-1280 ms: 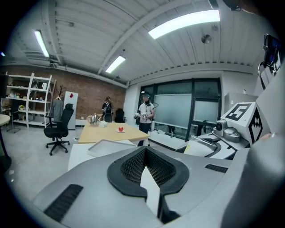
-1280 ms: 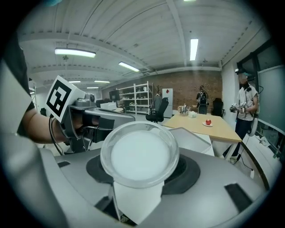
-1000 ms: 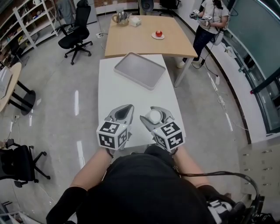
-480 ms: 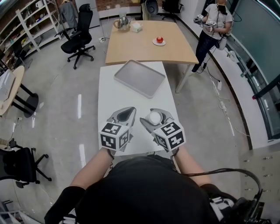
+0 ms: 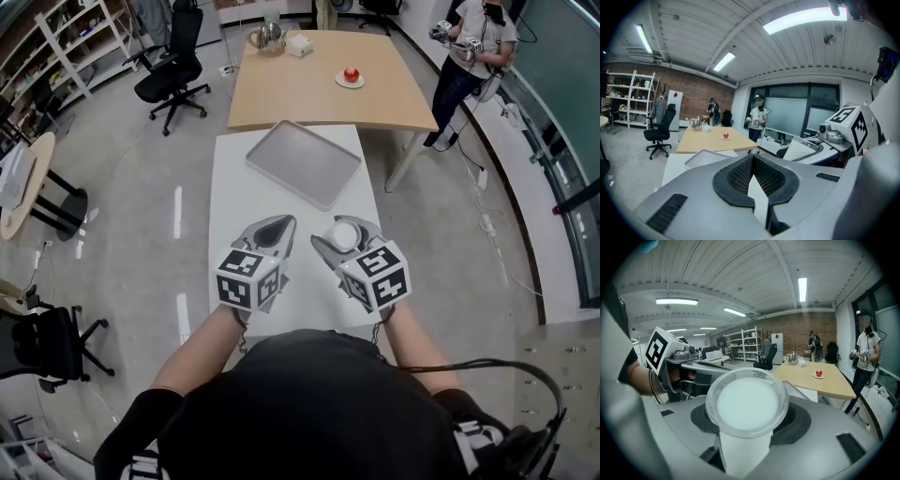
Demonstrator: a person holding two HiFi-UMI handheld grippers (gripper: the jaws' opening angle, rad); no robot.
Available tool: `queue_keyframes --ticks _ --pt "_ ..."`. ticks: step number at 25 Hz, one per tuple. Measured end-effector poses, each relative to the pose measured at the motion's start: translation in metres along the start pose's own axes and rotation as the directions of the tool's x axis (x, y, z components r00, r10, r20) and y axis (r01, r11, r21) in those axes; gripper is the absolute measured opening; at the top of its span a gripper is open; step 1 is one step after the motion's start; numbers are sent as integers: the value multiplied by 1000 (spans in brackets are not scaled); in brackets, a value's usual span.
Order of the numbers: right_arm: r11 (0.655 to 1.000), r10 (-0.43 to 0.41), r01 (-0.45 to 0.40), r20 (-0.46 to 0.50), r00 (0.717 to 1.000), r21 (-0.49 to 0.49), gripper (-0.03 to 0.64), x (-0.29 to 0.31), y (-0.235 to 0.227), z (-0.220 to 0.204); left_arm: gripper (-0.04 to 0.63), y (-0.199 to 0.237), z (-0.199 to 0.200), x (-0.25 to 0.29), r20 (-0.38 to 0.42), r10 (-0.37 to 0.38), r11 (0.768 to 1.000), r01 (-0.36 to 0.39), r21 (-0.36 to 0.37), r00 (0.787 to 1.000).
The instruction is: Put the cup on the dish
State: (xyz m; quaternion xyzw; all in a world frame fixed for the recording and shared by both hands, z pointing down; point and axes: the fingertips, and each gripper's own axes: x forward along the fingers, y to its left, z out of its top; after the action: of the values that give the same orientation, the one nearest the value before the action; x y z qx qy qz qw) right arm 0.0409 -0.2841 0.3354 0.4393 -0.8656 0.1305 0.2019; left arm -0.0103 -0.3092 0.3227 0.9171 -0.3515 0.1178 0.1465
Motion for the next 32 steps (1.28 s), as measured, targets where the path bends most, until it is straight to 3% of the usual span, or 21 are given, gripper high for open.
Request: queue_keyframes --ticks 16,26,32 --pt "998 53 -53 -5 999 -17 252 73 -100 23 8 63 24 99 -11 118 992 -118 -54 993" --pt "993 116 -115 1 993 -38 252 113 -157 23 8 87 21 152 -12 236 969 -236 -75 972" --pt "993 113 -113 0 994 -29 252 140 -175 21 8 107 15 176 -9 238 966 -238 -105 971"
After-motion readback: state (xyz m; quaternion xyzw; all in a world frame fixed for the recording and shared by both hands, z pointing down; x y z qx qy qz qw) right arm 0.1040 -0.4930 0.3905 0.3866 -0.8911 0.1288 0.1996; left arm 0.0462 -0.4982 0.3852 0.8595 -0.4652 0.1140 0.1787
